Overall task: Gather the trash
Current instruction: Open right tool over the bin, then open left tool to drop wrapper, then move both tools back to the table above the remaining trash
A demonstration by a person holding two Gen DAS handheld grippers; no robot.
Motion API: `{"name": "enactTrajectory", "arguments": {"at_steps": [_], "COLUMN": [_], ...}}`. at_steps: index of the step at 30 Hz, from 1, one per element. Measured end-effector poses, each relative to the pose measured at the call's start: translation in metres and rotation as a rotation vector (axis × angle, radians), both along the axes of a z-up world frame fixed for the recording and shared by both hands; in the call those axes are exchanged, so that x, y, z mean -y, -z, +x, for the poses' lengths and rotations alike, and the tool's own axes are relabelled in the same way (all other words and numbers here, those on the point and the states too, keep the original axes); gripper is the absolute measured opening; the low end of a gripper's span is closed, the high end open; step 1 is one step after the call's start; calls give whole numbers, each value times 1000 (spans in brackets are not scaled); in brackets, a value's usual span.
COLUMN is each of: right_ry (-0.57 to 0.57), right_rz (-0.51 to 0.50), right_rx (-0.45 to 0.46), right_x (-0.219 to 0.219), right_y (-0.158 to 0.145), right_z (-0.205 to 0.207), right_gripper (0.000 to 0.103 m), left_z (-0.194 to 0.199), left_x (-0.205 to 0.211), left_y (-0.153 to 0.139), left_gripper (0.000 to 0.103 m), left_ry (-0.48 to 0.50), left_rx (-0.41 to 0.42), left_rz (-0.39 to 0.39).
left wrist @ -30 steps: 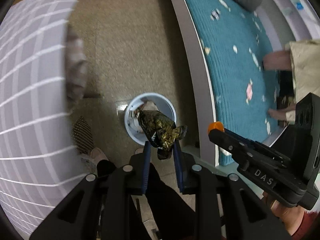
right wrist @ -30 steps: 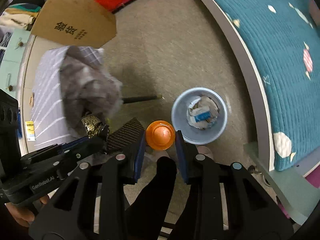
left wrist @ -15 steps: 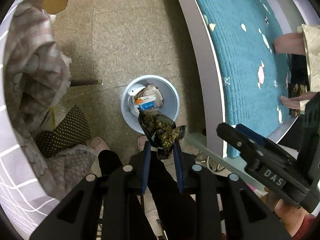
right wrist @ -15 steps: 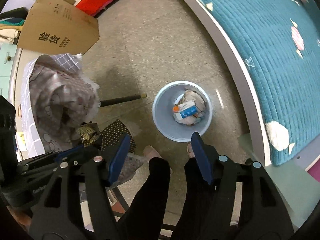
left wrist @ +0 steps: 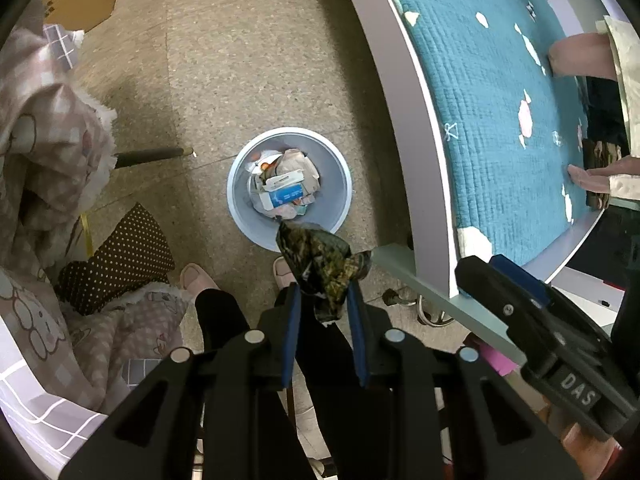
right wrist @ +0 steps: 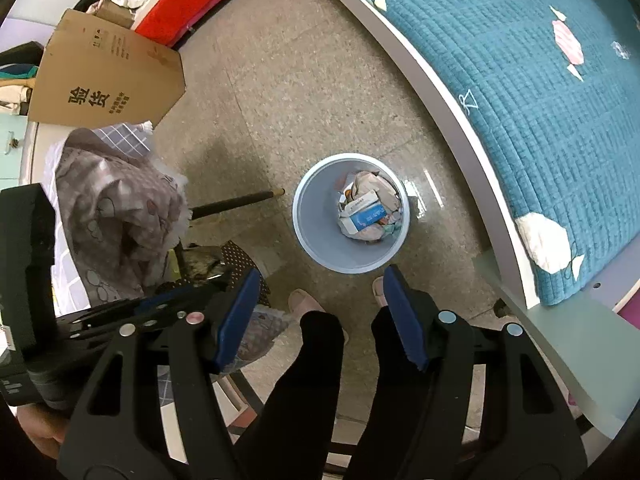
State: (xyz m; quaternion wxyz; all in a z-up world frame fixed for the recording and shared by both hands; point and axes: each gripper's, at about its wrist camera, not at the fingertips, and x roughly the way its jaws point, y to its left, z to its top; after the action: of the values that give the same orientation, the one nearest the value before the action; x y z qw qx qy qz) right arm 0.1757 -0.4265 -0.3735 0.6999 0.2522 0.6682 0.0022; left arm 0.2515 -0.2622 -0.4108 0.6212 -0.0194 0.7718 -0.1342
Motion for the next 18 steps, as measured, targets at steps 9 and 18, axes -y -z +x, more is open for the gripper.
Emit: {"name": "enactTrajectory", "arguments": {"at_steps": [9,18], "right_ry": [25,33], "right_rz": [-1,1], "right_rx": [46,56], "right_x": [10,15], "right_y": [-20,-29], "right_z": [4,2], "right_gripper": [65,65], "left_z": [11,21], "left_x": [20,20], "left_y": [-13,-27], "left_gripper": [22,52], "left_ry": [37,18], "left_rx": [30,73], "left_rz": [-29,2]}}
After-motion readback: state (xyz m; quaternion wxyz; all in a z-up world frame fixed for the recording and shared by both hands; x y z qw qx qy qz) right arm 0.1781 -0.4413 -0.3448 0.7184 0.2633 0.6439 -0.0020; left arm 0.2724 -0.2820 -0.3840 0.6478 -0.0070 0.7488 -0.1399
